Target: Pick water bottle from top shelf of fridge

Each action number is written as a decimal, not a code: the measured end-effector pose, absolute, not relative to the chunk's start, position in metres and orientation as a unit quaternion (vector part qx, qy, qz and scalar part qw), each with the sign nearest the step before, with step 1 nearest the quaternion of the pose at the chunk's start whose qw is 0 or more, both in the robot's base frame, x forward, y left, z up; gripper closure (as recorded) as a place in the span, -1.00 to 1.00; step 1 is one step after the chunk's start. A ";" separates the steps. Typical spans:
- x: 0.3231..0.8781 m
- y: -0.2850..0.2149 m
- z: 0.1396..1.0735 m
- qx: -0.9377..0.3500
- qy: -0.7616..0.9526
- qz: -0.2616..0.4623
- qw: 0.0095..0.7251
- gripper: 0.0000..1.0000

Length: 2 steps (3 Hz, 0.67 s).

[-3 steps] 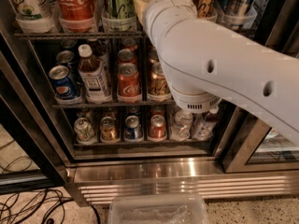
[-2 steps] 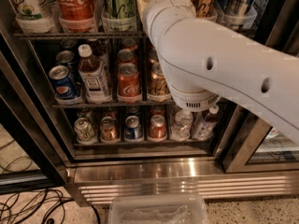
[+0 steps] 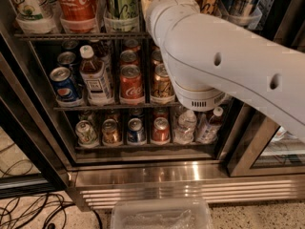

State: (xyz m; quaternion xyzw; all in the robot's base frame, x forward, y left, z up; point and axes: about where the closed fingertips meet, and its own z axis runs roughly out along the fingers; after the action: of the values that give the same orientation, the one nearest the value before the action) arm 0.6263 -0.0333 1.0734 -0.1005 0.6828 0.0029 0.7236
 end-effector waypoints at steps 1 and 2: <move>0.624 -0.033 1.077 -0.101 0.679 0.006 0.727 1.00; 0.621 -0.035 1.079 -0.098 0.667 0.021 0.738 1.00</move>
Offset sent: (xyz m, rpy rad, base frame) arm -0.0117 -0.0136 0.0059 0.0874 -0.1165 0.0590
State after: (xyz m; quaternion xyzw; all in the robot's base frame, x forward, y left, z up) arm 0.6208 -0.0353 1.0794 -0.0979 0.6674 0.0208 0.7379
